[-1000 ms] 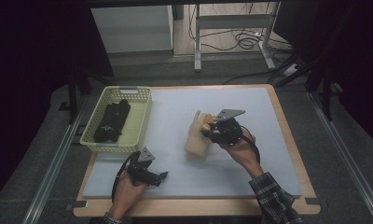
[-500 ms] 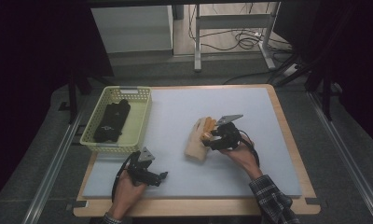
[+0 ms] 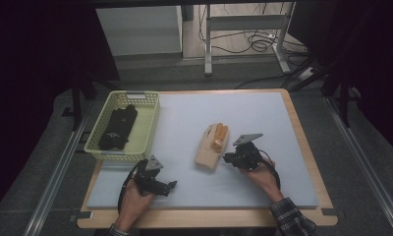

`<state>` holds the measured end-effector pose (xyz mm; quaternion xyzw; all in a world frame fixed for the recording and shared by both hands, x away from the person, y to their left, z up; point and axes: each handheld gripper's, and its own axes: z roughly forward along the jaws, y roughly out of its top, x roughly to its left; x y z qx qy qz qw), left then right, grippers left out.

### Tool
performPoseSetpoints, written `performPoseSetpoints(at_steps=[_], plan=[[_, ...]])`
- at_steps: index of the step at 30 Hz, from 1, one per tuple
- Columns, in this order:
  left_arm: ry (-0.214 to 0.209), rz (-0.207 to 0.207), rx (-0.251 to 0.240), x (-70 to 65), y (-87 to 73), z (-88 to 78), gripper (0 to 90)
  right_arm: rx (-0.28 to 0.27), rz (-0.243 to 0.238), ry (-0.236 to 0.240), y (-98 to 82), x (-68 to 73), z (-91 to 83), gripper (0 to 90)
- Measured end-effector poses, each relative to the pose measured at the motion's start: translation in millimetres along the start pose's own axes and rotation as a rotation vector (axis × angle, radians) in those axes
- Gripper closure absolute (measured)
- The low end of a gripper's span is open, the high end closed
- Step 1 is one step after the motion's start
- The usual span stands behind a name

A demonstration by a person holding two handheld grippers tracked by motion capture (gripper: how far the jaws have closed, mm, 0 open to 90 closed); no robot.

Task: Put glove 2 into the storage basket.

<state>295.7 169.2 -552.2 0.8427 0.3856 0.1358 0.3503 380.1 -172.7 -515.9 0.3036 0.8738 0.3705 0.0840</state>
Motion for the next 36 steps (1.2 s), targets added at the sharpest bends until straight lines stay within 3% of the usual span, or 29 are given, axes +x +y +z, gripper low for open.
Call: performPoseSetpoints(at_steps=[6,21,28,30,36], plan=[[0.000,0.001,0.000,0.0,0.0,0.0,0.0,0.004,-0.039,0.013,1.4,15.5,19.4,79.4],[0.000,0.001,0.001,0.0,0.0,0.1,0.0,-0.019,-0.057,0.024,18.7,40.2,45.7,73.0],[0.000,0.001,0.002,-0.1,0.1,0.2,0.0,-0.021,-0.078,0.003,17.6,43.1,35.5,57.7],[-0.001,0.002,0.004,0.0,0.3,0.2,0.0,-0.034,-0.074,-0.022,15.7,38.9,24.5,49.3],[-0.002,0.001,0.005,0.2,0.3,0.2,0.2,-0.043,-0.059,-0.075,8.1,27.4,6.4,36.6]])
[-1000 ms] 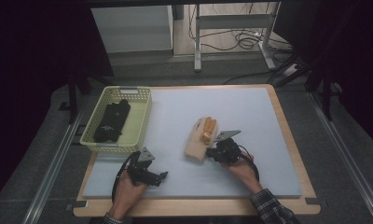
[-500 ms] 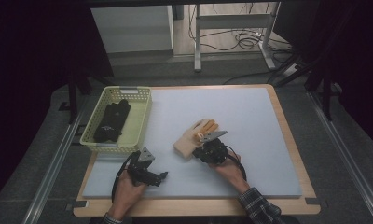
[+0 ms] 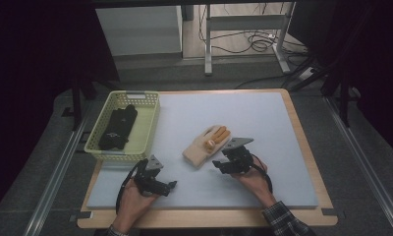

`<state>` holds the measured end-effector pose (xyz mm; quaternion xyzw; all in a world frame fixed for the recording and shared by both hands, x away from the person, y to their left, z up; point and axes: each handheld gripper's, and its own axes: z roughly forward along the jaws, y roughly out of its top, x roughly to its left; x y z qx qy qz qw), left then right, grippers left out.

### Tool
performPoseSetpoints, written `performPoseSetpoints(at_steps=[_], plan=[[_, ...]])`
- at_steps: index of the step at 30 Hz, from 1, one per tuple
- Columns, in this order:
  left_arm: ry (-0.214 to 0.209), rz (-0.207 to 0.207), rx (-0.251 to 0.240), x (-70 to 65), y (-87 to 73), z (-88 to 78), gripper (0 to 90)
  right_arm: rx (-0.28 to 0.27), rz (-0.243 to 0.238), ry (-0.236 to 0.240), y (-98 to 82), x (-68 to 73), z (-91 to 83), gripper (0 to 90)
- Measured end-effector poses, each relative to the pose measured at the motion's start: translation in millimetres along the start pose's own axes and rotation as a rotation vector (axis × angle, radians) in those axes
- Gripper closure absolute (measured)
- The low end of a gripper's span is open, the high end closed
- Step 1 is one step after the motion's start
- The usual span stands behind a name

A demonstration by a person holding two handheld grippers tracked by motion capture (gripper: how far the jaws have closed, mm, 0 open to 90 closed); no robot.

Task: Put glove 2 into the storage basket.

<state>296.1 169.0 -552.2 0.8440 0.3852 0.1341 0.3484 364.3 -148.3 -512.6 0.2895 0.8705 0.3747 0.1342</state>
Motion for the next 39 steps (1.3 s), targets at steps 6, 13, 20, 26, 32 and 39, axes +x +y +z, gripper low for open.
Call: performPoseSetpoints(at_steps=[6,13,20,26,32,39], plan=[[0.000,-0.007,-0.001,0.1,-0.1,-0.2,0.7,-0.017,0.026,-0.046,-15.4,-12.1,-20.3,23.2],[0.001,-0.003,-0.004,0.5,-0.2,-0.3,0.8,-0.006,0.081,-0.102,-44.5,-29.6,-42.5,13.9],[0.000,-0.004,-0.003,0.5,-0.1,-0.4,0.7,0.018,0.109,-0.168,-66.8,-43.8,-55.8,9.4],[0.001,-0.006,-0.006,0.6,-0.2,-0.6,0.9,0.033,0.133,-0.168,-80.1,-54.4,-57.1,8.0],[-0.009,-0.031,-0.006,2.9,0.5,-2.9,3.5,0.033,0.124,-0.177,-80.5,-52.7,-56.1,8.0],[-0.008,-0.060,-0.011,4.8,9.4,-8.0,1.1,0.033,0.124,-0.178,-80.7,-52.7,-55.9,8.0]])
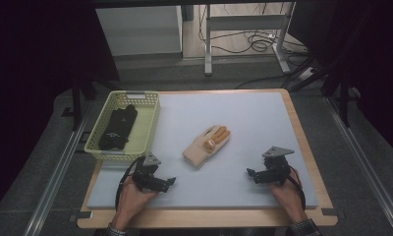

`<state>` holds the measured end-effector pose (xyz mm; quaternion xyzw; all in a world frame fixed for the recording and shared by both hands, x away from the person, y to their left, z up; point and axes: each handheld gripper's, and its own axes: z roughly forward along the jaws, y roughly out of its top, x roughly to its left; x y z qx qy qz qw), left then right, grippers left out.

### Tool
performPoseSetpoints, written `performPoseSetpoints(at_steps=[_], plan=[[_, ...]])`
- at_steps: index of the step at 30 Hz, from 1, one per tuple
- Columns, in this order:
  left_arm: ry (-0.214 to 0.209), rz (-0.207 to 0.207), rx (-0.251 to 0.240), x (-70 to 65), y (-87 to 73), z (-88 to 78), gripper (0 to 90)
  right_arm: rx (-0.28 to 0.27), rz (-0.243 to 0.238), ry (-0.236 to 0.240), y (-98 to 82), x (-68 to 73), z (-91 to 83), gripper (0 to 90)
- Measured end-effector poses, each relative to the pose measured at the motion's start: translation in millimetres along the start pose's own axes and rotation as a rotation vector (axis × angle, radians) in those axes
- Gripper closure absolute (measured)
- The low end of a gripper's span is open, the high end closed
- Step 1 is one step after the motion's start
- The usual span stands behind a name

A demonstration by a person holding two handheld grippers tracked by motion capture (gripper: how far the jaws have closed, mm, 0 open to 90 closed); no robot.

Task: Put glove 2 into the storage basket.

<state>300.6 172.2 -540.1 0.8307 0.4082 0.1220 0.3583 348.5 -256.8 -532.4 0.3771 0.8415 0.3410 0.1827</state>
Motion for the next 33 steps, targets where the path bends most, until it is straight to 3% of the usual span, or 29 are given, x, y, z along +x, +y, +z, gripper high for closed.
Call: performPoseSetpoints(at_steps=[4,8,16,17,23,33], plan=[[-0.026,0.014,0.007,-7.6,18.3,0.1,0.4,0.002,-0.001,0.000,0.0,-0.1,-0.1,8.0],[-0.026,0.036,0.013,-12.4,32.6,3.3,0.0,0.000,0.000,0.000,-0.1,0.0,0.0,8.0],[-0.046,0.071,0.029,-18.4,77.3,21.6,0.0,-0.001,0.000,0.001,-0.2,-0.1,0.0,8.0],[-0.046,0.071,0.029,-18.4,77.3,21.6,0.0,-0.001,0.000,0.001,-0.2,-0.1,0.0,8.0],[-0.039,0.108,0.055,-23.2,112.0,44.0,0.0,-0.001,0.000,0.001,-0.2,-0.1,0.0,8.0],[-0.037,0.128,0.116,-31.8,142.6,84.3,0.0,0.000,0.000,0.001,-0.2,-0.2,0.0,8.0]])
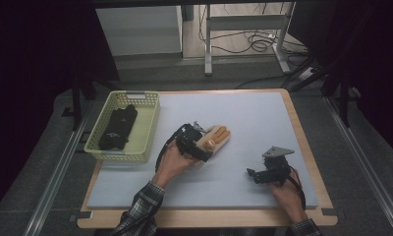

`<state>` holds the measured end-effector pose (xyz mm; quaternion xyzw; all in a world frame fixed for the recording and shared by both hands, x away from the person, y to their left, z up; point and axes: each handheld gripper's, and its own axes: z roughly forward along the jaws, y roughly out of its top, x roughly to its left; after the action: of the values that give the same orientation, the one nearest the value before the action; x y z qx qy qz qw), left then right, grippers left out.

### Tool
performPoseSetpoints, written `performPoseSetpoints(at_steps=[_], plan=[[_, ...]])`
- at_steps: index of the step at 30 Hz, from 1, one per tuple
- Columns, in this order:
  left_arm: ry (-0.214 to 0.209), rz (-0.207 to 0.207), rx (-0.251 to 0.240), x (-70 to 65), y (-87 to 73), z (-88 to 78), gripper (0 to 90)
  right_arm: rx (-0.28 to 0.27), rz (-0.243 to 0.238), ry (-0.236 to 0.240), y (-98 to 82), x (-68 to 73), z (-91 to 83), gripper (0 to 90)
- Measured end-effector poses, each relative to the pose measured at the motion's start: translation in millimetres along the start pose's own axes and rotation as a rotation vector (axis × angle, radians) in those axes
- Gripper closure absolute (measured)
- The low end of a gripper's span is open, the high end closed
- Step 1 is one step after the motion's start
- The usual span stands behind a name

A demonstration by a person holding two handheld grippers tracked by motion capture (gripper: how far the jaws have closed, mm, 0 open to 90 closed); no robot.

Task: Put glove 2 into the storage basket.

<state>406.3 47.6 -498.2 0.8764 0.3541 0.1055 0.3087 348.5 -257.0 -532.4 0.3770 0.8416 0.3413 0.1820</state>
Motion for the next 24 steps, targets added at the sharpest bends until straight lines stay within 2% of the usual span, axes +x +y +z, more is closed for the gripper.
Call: performPoseSetpoints(at_steps=[5,9,11,12,13,14,16,17,20,22,24], plan=[[0.029,0.017,0.058,-3.4,8.3,22.5,0.0,0.000,0.000,0.000,0.0,0.0,0.0,8.0],[0.048,0.023,0.090,-0.6,11.0,33.6,0.0,0.000,0.000,0.000,0.0,0.0,0.0,8.0],[0.069,0.046,0.129,0.8,11.5,38.0,2.3,0.000,0.000,0.001,0.0,-0.1,0.0,8.0],[0.052,0.036,0.127,1.2,11.3,38.5,7.6,0.000,0.000,0.001,0.0,-0.1,0.0,8.0],[0.026,0.023,0.124,2.6,11.3,37.6,7.6,0.000,0.000,0.001,0.0,-0.1,0.0,8.0],[0.007,0.014,0.123,3.5,11.2,36.1,12.7,0.000,0.000,0.001,0.0,-0.1,0.0,8.0],[0.002,0.021,0.119,2.3,11.0,33.2,29.2,0.000,0.000,0.001,0.0,-0.1,0.0,8.0],[-0.001,0.025,0.121,2.0,11.2,32.2,29.2,0.000,0.000,0.001,0.0,-0.1,0.0,8.0],[-0.012,0.011,0.132,1.9,11.8,29.1,44.5,0.000,0.000,0.000,0.0,0.0,0.0,8.0],[-0.020,0.002,0.133,2.8,11.8,28.2,46.8,0.000,0.000,0.000,0.0,0.0,0.1,8.0],[-0.043,-0.019,0.129,5.3,11.3,26.3,52.9,0.000,0.000,0.000,0.0,0.0,0.1,8.0]])
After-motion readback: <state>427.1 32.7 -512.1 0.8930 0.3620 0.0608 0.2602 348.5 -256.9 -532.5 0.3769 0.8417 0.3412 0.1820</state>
